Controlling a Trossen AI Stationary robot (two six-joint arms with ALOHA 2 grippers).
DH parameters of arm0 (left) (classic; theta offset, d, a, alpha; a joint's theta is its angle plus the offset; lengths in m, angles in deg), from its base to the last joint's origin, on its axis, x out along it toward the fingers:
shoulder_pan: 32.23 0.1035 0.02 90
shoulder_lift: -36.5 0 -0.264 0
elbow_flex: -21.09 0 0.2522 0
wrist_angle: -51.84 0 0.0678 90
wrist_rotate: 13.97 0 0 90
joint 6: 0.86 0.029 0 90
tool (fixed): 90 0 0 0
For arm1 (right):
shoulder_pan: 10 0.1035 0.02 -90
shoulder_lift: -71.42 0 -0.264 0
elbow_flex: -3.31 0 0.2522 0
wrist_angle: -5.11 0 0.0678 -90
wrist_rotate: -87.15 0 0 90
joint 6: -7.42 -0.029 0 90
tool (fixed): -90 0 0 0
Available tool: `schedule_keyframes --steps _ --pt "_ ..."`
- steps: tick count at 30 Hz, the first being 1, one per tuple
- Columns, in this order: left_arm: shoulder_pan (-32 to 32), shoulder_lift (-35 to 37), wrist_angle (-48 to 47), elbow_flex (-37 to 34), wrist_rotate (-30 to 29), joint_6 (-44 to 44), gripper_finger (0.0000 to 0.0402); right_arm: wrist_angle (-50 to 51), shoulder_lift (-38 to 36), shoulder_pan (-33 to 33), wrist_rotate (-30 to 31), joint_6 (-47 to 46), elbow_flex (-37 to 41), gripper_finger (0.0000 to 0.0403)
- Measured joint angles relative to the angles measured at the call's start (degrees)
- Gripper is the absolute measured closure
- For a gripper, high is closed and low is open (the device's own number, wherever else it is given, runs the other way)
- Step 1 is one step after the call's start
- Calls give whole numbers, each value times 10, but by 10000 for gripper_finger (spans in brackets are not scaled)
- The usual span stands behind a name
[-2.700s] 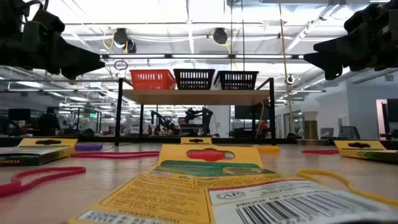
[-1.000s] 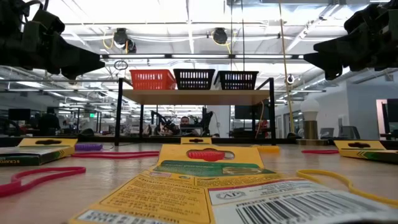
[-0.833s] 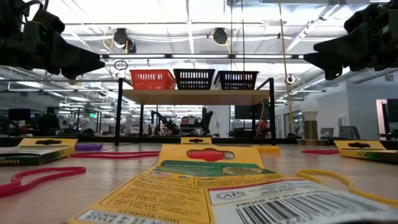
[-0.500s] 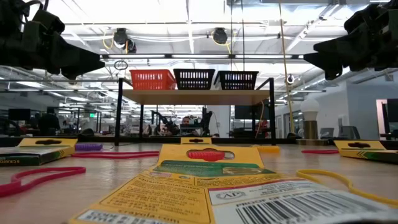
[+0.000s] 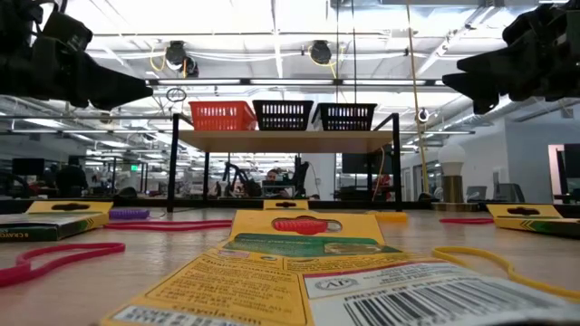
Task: Pick & Place Office Desk Supplies
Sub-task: Put the crayon box into the orange basket on the shelf
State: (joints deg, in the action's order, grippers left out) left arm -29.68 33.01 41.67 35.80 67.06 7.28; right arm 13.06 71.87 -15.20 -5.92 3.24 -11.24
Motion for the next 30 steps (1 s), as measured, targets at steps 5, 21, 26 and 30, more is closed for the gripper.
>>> schedule_keyframes --steps 5,21,26,30 --pt "0 0 22 0 0 -58 176 -32 0 0 21 -55 0 211" --pt "0 0 57 0 -1 -164 176 -115 2 0 30 -112 0 211" --pt "0 0 64 0 -1 -178 176 -120 3 0 30 -114 0 211" --pt "0 0 65 0 4 -168 176 -147 3 0 30 -112 0 211"
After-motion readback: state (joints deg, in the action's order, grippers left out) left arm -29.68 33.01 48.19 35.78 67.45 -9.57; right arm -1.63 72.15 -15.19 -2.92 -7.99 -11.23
